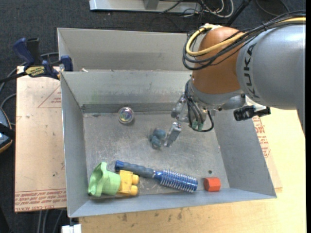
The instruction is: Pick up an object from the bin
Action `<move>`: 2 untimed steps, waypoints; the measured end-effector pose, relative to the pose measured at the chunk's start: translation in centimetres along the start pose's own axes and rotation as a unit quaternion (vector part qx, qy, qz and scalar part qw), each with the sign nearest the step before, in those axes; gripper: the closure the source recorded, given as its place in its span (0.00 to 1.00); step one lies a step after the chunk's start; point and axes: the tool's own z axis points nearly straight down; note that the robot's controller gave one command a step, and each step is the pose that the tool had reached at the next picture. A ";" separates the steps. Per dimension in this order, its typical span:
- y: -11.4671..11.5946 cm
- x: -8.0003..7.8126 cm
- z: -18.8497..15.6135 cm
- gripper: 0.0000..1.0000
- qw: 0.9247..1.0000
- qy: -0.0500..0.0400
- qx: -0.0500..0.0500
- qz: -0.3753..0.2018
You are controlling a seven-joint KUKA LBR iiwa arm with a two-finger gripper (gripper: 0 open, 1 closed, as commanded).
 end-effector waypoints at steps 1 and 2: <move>1.0 -1.2 12.5 0.00 0.997 -0.001 -0.001 -0.072; 1.1 -1.2 12.2 1.00 0.997 -0.001 -0.002 -0.072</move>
Offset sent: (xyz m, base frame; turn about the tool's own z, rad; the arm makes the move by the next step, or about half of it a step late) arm 0.0130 0.0039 -0.1263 -0.1448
